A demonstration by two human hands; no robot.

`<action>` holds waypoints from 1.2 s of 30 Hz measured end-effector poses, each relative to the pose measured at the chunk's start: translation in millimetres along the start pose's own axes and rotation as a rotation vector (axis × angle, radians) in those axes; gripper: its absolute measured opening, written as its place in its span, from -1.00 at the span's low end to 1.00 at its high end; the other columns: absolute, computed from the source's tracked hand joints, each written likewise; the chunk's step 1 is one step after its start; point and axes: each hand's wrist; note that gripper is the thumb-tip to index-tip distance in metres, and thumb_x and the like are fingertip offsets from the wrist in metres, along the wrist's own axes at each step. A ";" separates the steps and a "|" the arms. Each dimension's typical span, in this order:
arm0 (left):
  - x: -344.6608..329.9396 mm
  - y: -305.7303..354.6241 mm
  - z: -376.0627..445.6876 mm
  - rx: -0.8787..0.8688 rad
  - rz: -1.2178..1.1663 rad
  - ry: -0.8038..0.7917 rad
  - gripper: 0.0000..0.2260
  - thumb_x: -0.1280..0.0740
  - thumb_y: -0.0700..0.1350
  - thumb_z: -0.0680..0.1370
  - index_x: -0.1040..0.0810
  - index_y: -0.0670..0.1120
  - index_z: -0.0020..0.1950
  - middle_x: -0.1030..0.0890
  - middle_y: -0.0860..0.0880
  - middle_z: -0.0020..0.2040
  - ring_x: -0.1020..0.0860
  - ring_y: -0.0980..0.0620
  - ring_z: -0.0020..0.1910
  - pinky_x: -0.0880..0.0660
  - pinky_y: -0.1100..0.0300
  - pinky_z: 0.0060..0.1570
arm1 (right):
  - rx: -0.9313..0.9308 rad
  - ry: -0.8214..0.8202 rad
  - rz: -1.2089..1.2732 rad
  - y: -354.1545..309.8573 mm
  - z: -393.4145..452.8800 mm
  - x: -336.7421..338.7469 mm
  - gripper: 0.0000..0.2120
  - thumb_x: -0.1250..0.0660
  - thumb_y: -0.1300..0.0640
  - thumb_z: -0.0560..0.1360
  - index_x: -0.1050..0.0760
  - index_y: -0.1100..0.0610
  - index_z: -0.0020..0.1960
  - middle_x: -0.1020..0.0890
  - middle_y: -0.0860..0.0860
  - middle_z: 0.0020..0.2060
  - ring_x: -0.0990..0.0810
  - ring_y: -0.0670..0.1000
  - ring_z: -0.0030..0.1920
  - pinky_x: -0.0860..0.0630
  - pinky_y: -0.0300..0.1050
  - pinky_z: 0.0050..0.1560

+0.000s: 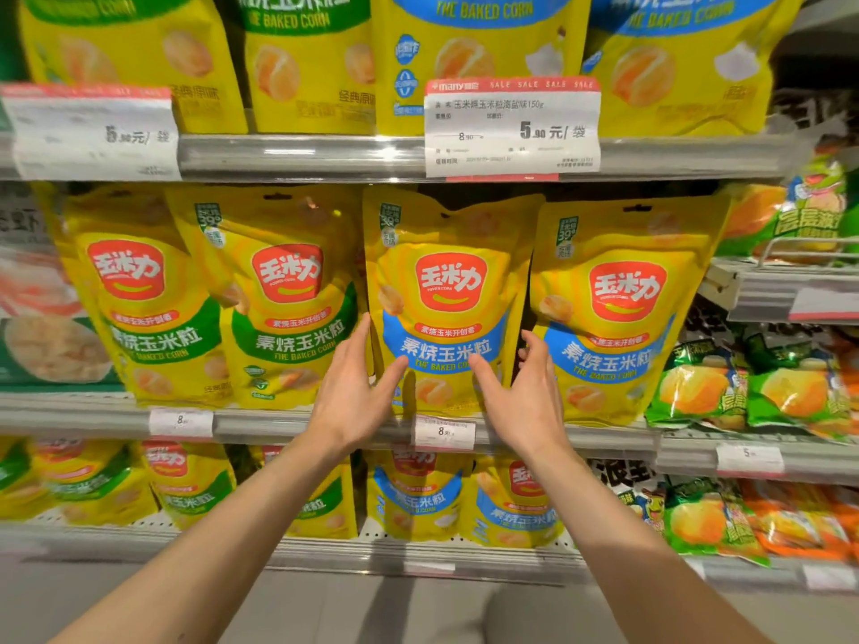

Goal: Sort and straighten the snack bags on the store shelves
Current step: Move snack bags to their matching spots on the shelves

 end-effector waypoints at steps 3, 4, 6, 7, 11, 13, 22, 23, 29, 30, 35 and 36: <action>24.7 -0.8 -20.1 0.045 0.027 0.039 -0.34 -0.33 0.14 0.62 -0.15 0.00 0.65 -0.34 -0.08 0.57 -0.35 -0.05 0.51 -0.35 -0.08 0.47 | 0.042 0.010 -0.024 -0.6 -14.6 6.1 -0.21 -0.37 -0.21 0.55 -0.16 0.13 0.60 -0.34 0.12 0.53 -0.30 0.14 0.52 -0.30 0.07 0.45; 35.4 -2.6 -29.5 0.062 0.034 0.057 -0.36 -0.33 0.14 0.62 -0.18 0.00 0.63 -0.36 -0.09 0.55 -0.40 -0.05 0.47 -0.38 -0.09 0.44 | 0.056 0.023 -0.033 -2.9 -22.0 5.8 -0.21 -0.37 -0.19 0.55 -0.15 0.14 0.61 -0.33 0.14 0.53 -0.29 0.15 0.53 -0.28 0.08 0.46; 58.6 -9.2 -48.8 0.104 0.047 0.085 -0.39 -0.32 0.13 0.63 -0.22 -0.01 0.61 -0.41 -0.09 0.48 -0.46 -0.05 0.41 -0.40 -0.09 0.42 | 0.072 0.051 -0.052 -10.2 -38.7 1.5 -0.19 -0.37 -0.16 0.56 -0.11 0.16 0.62 -0.29 0.15 0.55 -0.25 0.18 0.55 -0.25 0.10 0.47; 71.0 -12.9 -58.3 0.126 0.056 0.100 -0.40 -0.32 0.13 0.63 -0.22 -0.01 0.61 -0.42 -0.09 0.45 -0.47 -0.05 0.39 -0.41 -0.10 0.41 | 0.080 0.063 -0.058 -14.2 -48.4 -2.7 -0.18 -0.37 -0.16 0.56 -0.09 0.17 0.63 -0.26 0.16 0.56 -0.24 0.19 0.55 -0.23 0.12 0.48; 114.5 -27.3 -82.8 0.201 0.145 0.160 -0.41 -0.32 0.15 0.62 -0.25 -0.01 0.59 -0.43 -0.13 0.44 -0.48 -0.10 0.37 -0.44 -0.14 0.36 | 0.170 0.023 -0.073 -32.6 -87.7 -22.8 -0.17 -0.35 -0.15 0.57 -0.06 0.18 0.64 -0.21 0.19 0.59 -0.16 0.20 0.59 -0.15 0.17 0.53; 128.5 -35.3 -78.7 0.221 0.141 0.169 -0.41 -0.32 0.15 0.62 -0.24 -0.01 0.59 -0.43 -0.12 0.45 -0.45 -0.10 0.39 -0.42 -0.13 0.37 | 0.215 -0.033 -0.088 -44.6 -96.2 -33.6 -0.22 -0.34 -0.15 0.58 -0.12 0.17 0.63 -0.27 0.17 0.56 -0.22 0.19 0.57 -0.18 0.14 0.52; 143.6 -85.0 -9.0 0.116 0.079 0.129 -0.40 -0.30 0.05 0.66 -0.15 -0.02 0.65 -0.32 -0.12 0.54 -0.36 -0.09 0.50 -0.31 -0.05 0.49 | 0.260 -0.242 0.004 -118.2 -49.6 -119.1 -0.29 -0.25 -0.18 0.63 -0.10 0.09 0.65 -0.23 0.07 0.61 -0.20 0.07 0.60 -0.17 -0.03 0.54; 143.3 -88.6 -2.1 0.097 0.074 0.120 -0.40 -0.29 0.04 0.67 -0.14 -0.02 0.65 -0.32 -0.11 0.54 -0.35 -0.07 0.51 -0.28 0.00 0.48 | 0.219 -0.240 0.035 -123.3 -44.3 -127.7 -0.25 -0.25 -0.20 0.62 -0.05 0.09 0.66 -0.17 0.05 0.63 -0.15 0.05 0.62 -0.14 -0.03 0.56; 135.9 -102.7 20.0 -0.010 0.010 0.083 -0.42 -0.25 0.02 0.69 -0.11 0.01 0.66 -0.34 -0.06 0.49 -0.38 -0.01 0.47 -0.39 -0.04 0.44 | 0.025 -0.269 0.137 -133.0 -21.2 -156.3 -0.05 -0.25 -0.37 0.54 0.19 -0.01 0.67 -0.07 0.01 0.66 -0.11 0.06 0.63 -0.17 0.04 0.56; 134.9 -105.5 22.1 -0.017 0.004 0.081 -0.42 -0.24 0.01 0.69 -0.10 0.01 0.66 -0.34 -0.06 0.49 -0.39 -0.01 0.45 -0.40 -0.03 0.43 | 0.019 -0.269 0.137 -132.0 -19.7 -158.0 -0.04 -0.26 -0.38 0.53 0.18 0.00 0.67 -0.07 0.01 0.66 -0.11 0.06 0.63 -0.17 0.04 0.56; 132.2 -116.3 26.4 -0.050 0.001 0.072 -0.43 -0.23 0.01 0.69 -0.09 0.04 0.67 -0.36 -0.03 0.37 -0.47 -0.01 0.30 -0.51 -0.03 0.29 | 0.047 -0.224 0.160 -125.6 -19.7 -163.4 -0.01 -0.33 -0.36 0.49 0.11 0.00 0.67 -0.02 -0.03 0.66 -0.07 0.00 0.64 -0.14 -0.02 0.55; 132.5 -117.6 27.6 -0.053 0.000 0.073 -0.43 -0.23 0.01 0.69 -0.10 0.04 0.67 -0.36 -0.03 0.37 -0.48 0.00 0.30 -0.52 -0.01 0.27 | 0.045 -0.227 0.165 -126.3 -19.5 -163.8 0.02 -0.33 -0.39 0.47 0.13 -0.02 0.67 -0.01 -0.04 0.67 -0.06 0.00 0.64 -0.15 0.00 0.56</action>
Point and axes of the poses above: each hand's wrist, its own z-axis towards the middle knuckle, its own x-axis out of the back of the hand, y = z × x
